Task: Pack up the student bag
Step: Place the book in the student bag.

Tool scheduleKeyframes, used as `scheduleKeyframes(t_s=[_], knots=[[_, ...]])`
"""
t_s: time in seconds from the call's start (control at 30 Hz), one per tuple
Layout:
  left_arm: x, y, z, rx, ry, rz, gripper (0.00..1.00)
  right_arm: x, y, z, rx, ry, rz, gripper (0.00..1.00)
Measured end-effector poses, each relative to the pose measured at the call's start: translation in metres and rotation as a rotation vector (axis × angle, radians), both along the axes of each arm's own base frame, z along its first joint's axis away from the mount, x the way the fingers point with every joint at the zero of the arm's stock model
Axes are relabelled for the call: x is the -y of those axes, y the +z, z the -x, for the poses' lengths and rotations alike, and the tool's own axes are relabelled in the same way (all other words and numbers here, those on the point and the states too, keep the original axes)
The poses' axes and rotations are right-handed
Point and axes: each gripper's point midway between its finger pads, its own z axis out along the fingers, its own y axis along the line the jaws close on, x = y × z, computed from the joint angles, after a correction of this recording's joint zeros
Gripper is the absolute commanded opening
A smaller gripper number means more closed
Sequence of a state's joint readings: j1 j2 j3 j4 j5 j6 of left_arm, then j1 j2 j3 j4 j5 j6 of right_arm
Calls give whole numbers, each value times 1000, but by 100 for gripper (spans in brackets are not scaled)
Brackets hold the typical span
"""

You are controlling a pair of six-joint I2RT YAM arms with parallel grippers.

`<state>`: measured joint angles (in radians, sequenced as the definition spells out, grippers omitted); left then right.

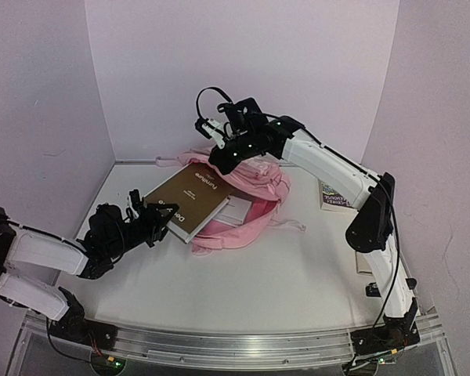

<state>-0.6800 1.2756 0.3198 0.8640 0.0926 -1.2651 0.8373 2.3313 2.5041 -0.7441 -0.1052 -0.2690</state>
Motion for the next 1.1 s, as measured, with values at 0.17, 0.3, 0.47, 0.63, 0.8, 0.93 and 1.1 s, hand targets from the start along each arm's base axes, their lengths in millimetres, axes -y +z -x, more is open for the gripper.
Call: scheduleKeyframes(t_s=[0.17,0.3,0.47,0.63,0.8,0.93,1.1], knots=[[18,-4,-33,-25,44,71,19,-4,13,15,-20,42,-34,0],[42,-33,-63,-106,58,135,23,-8,19,30,-44,87,-53,0],[65,-59,-91,-153,68,224,32,-14,12,46,-92,135,-60,0],[77,-58,-100,-148,92,235,55,-15,-2,56,-143,160,-52,0],[77,-59,-101,-167,129,164,70,-15,-6,58,-153,162,-49,0],[74,-38,-96,-159,142,124,80,-13,-5,55,-146,153,-49,0],[73,-13,-79,-157,139,71,88,-9,-4,49,-141,141,-54,0]])
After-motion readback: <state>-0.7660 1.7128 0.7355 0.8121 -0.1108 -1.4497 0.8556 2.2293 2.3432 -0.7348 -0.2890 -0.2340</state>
